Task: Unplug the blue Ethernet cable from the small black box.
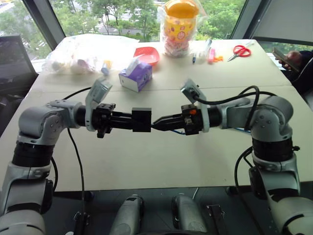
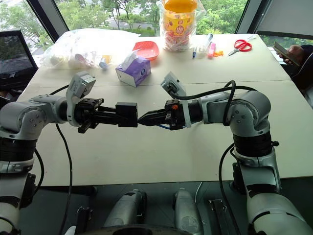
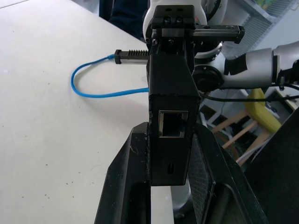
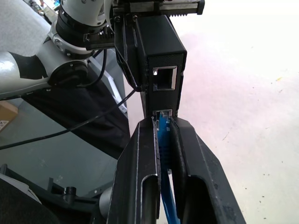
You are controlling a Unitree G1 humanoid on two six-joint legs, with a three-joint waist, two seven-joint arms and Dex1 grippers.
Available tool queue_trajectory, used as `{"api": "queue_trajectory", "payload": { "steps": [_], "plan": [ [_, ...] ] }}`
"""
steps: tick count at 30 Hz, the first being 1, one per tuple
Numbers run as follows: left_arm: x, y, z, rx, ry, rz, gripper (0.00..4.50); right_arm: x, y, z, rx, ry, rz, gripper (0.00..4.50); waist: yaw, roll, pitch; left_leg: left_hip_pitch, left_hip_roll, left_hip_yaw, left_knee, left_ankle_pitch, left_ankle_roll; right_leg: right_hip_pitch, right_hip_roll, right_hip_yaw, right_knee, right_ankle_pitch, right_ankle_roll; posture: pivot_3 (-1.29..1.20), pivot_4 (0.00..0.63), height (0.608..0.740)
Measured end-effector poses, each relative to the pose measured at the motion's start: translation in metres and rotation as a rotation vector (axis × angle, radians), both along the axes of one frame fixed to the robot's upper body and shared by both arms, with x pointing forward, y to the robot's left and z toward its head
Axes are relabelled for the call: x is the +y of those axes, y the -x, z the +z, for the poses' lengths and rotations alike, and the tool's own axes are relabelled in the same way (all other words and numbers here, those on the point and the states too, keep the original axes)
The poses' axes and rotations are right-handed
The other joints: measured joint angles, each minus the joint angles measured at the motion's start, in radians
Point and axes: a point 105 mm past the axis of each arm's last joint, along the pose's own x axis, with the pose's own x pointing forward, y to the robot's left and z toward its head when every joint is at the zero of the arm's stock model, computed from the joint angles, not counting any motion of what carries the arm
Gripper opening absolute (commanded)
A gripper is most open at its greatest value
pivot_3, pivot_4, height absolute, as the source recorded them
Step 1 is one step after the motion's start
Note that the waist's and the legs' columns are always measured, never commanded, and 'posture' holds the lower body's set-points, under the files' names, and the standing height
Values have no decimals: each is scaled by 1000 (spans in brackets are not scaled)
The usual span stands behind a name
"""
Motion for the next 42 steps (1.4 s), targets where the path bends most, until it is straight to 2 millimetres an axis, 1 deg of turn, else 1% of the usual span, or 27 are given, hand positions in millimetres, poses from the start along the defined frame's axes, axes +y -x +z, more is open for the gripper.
{"api": "queue_trajectory", "payload": {
  "steps": [6, 8, 12, 14, 16, 17, 19, 21, 25, 27, 28, 30, 31, 32, 33, 34, 36, 37, 38, 39, 40, 41, 42],
  "plan": [
    [-1, 0, 2, 20, 8, 3, 472, -2, 0, 1, -20, 0, 5, 20, 0, 0, 0, 0, 0, 0, 0, 0, 0, 0, 0, 0, 0, 0, 0, 0, 150, 740],
    [-1, 0, 2, 27, 7, 3, 472, -2, 1, -1, -46, 9, 10, 20, 0, 0, 0, 0, 0, 0, 0, 0, 0, 0, 0, 0, 0, 0, 0, 0, 150, 740],
    [-5, 2, 0, 34, -4, -13, 472, -7, 2, -4, -153, 48, 39, 20, 1, 0, 0, 0, 0, 0, 0, 0, 0, 0, 0, 0, 0, 0, 0, 0, 150, 740],
    [-2, 0, -1, 39, -7, 2, 472, -18, -1, -12, -177, 101, 31, 20, 2, -1, 0, 0, 0, 0, 0, 0, 0, 1, 0, 0, -1, 0, 0, 0, 150, 740],
    [7, 0, 7, 11, -9, 21, 472, -37, -7, -38, -125, 197, -10, 20, 1, -4, 1, 0, 0, 0, 0, 0, 0, 1, 1, 0, -1, 0, 0, 0, 150, 740],
    [9, 0, 9, 3, -7, 26, 472, -42, -8, -47, -107, 222, -20, 20, 1, -3, 2, 0, 0, 1, 0, 0, 0, 1, 0, 0, -1, 0, 0, 0, 150, 740],
    [9, 0, 10, 0, -2, 23, 472, -48, -9, -53, -113, 246, -11, 20, 0, -4, 2, 0, 0, 1, 0, 0, 0, 0, 0, 0, -1, 0, 0, 0, 150, 740],
    [10, 1, 10, -1, -1, 19, 472, -55, -15, -51, -137, 257, -27, 20, -1, -4, 2, 0, 1, 1, 0, 0, 0, 0, 0, 0, -1, 0, 0, 0, 150, 740],
    [10, 0, 7, -51, -21, 21, 472, -68, -39, -53, -183, 270, -151, 20, 1, -4, 2, 0, 0, 1, 0, 0, 0, 0, 0, 0, -1, 0, 0, 0, 150, 740],
    [6, -8, -3, -104, -56, 63, 472, -70, -69, -51, -271, 273, -297, 20, 0, -4, 2, 1, 0, 2, 0, 0, 0, 1, 0, 1, -1, 0, 0, 0, 150, 740],
    [3, -11, -8, -128, -68, 77, 472, -71, -79, -50, -305, 280, -348, 20, 2, -4, 2, 1, 0, 2, 0, 0, -1, 0, 0, 1, -1, 0, 0, 0, 150, 740],
    [-2, -28, -31, -258, -140, 160, 472, -78, -107, -49, -407, 316, -500, 20, 5, -4, 2, 2, 0, 2, 0, 1, -1, 1, 0, 2, -1, 0, 0, 0, 150, 740],
    [-5, -34, -44, -294, -171, 188, 472, -84, -116, -51, -433, 345, -563, 20, 8, -4, 2, 1, 0, 2, 0, 1, -1, 0, -1, 2, -1, 0, 0, 0, 150, 740],
    [-9, -43, -60, -330, -194, 231, 472, -94, -129, -56, -459, 392, -655, 20, 11, -4, 2, 1, -1, 2, 0, 1, -1, 0, -1, 2, -1, 0, 0, 0, 150, 740],
    [-11, -47, -71, -345, -202, 257, 472, -102, -137, -61, -470, 429, -716, 20, 12, -4, 2, 0, -1, 2, 0, 1, -1, 0, -2, 2, -1, 0, 0, 0, 150, 740],
    [-15, -53, -77, -364, -205, 282, 472, -112, -142, -66, -482, 471, -766, 20, 14, -5, 3, -2, -1, 2, 1, 1, -1, -1, -2, 2, -2, 0, 0, 0, 150, 740],
    [-21, -67, -83, -416, -202, 351, 472, -129, -150, -74, -520, 553, -846, 20, 19, -5, 3, -3, -2, 2, 1, 1, -1, -3, -2, 2, -2, 0, 0, 0, 150, 740],
    [-25, -77, -84, -455, -196, 392, 472, -136, -153, -77, -535, 588, -884, 419, 21, -5, 3, -4, -2, 3, 1, 1, -1, -4, -2, 2, -1, 0, 0, 0, 150, 740],
    [-28, -83, -85, -486, -193, 421, 472, -140, -155, -78, -543, 601, -910, 871, 21, -5, 3, -4, -2, 3, 0, 1, -1, -4, -2, 2, -1, 1, 0, 0, 150, 740],
    [-31, -87, -85, -507, -187, 440, 472, -141, -156, -79, -538, 593, -932, 1241, 21, -5, 3, -4, -2, 3, 0, 1, -1, -5, -2, 2, -1, 1, 0, 0, 150, 740],
    [-35, -91, -86, -521, -173, 458, 472, -140, -156, -78, -516, 562, -955, 1800, 17, -5, 3, -4, -2, 4, 0, 1, -1, -5, -1, 2, 0, 1, 0, 0, 150, 740],
    [-39, -93, -87, -529, -162, 468, 472, -139, -155, -77, -496, 535, -969, 2208, 12, -5, 3, -4, -2, 4, 0, 1, -1, -5, -1, 2, 0, 1, 0, 0, 150, 740],
    [-44, -95, -89, -529, -146, 477, 472, -138, -153, -74, -472, 500, -983, 2726, 10, -5, 3, -4, -1, 4, 0, 1, -1, -5, -1, 2, 0, 1, 0, 0, 150, 740]
  ]
}}
